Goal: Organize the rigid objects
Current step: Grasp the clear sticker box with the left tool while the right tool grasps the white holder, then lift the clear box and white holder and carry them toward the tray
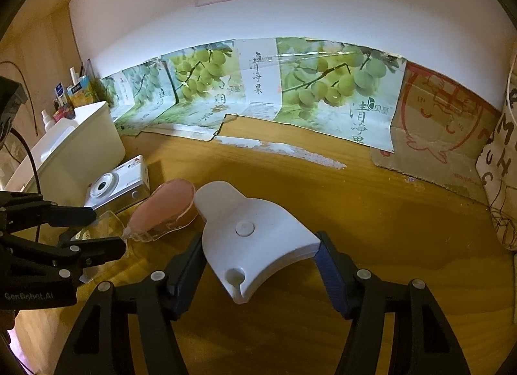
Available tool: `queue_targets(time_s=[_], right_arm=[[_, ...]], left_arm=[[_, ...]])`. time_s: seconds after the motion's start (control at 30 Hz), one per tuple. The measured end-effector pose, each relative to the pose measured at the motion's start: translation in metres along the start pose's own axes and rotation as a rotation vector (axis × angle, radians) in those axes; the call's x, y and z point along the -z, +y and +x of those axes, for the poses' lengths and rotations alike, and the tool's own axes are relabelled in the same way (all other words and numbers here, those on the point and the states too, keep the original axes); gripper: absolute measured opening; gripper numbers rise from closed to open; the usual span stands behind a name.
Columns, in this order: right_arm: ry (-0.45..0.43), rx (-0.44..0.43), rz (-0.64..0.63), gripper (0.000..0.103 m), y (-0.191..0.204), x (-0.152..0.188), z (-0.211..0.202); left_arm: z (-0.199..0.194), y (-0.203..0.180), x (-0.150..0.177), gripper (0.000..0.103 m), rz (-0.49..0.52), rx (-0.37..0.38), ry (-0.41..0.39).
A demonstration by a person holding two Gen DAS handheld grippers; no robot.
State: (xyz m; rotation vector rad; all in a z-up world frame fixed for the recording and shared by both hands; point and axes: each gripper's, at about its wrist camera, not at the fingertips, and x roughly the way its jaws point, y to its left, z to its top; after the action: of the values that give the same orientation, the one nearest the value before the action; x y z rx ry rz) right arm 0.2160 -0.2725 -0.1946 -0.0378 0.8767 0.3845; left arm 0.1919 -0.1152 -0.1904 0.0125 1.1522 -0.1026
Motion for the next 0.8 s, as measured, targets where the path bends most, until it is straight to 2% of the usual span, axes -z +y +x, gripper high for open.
queue_targets(time_s=[0.33, 0.8], right_arm=[[0.005, 0.009, -0.018, 0.067, -0.002, 0.002, -0.022], [0.023, -0.01, -0.03, 0.067, 0.008, 0.004, -0.064]], left_arm=[[-0.021, -0.005, 0.012, 0.06, -0.038, 0.075, -0.037], [-0.074, -0.01, 0.032, 0.06, -0.085, 0.143, -0.098]])
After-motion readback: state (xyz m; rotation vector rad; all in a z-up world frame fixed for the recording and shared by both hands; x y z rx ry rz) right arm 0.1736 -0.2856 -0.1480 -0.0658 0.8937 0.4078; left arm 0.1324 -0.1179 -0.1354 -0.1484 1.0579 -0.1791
